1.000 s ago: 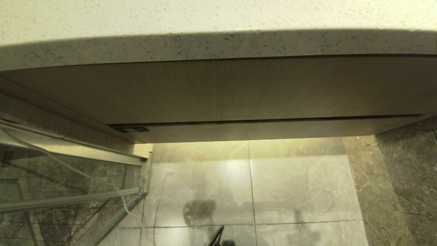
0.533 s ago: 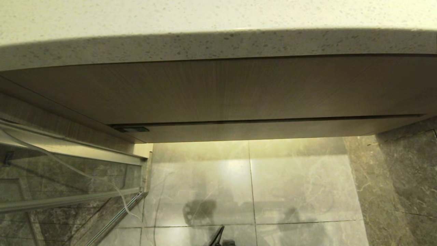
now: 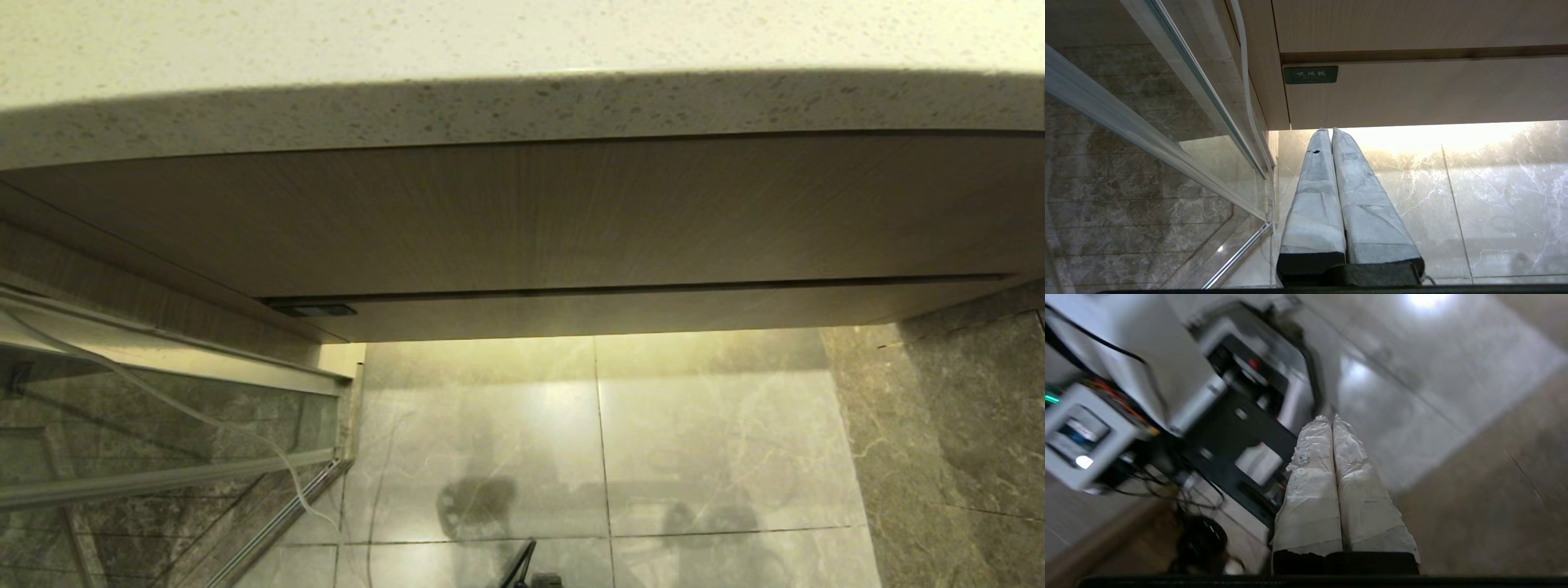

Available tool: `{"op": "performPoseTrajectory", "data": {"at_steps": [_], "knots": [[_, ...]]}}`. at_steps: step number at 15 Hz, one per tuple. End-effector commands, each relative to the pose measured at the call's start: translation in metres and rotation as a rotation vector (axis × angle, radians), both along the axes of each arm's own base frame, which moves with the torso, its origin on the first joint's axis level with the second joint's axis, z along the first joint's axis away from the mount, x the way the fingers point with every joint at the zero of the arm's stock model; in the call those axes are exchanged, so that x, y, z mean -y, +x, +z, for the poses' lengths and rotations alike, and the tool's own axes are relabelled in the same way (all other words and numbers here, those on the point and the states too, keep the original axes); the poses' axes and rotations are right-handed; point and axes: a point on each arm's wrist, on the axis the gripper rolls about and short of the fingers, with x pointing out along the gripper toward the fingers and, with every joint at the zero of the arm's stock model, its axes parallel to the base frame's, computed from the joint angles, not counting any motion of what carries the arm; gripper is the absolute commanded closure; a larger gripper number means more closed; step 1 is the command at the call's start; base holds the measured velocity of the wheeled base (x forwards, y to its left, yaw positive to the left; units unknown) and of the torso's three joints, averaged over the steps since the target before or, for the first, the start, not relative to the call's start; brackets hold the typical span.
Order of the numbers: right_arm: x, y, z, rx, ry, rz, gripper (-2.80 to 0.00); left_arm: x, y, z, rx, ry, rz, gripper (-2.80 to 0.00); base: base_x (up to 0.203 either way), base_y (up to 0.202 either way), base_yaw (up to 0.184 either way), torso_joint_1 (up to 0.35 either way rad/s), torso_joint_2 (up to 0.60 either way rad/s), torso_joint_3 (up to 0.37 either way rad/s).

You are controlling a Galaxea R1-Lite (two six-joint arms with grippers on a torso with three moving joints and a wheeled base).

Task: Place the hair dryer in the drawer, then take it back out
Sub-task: Pull open the drawer

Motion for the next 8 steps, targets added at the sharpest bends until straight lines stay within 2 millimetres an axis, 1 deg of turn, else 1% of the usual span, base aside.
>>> {"op": "performPoseTrajectory", "data": {"at_steps": [1, 5, 7, 8], "knots": [[0.000, 0.014, -0.015, -0.101, -0.090, -0.055, 0.00, 0.000, 0.004, -0.011, -0.038, -0.001, 0.001, 0.00, 0.000, 0.000, 0.000, 0.000, 0.00, 0.000], [-0.006, 0.053, -0.034, -0.314, -0.178, 0.002, 0.00, 0.000, 0.004, -0.011, -0.038, -0.001, 0.001, 0.00, 0.000, 0.000, 0.000, 0.000, 0.00, 0.000], [-0.007, 0.065, -0.044, -0.389, -0.218, 0.070, 0.00, 0.000, 0.004, -0.011, -0.039, 0.001, 0.001, 0.00, 0.000, 0.000, 0.000, 0.000, 0.00, 0.000], [-0.008, 0.069, -0.048, -0.396, -0.256, 0.130, 0.00, 0.000, 0.004, -0.011, -0.038, -0.001, 0.001, 0.00, 0.000, 0.000, 0.000, 0.000, 0.00, 0.000]]}}
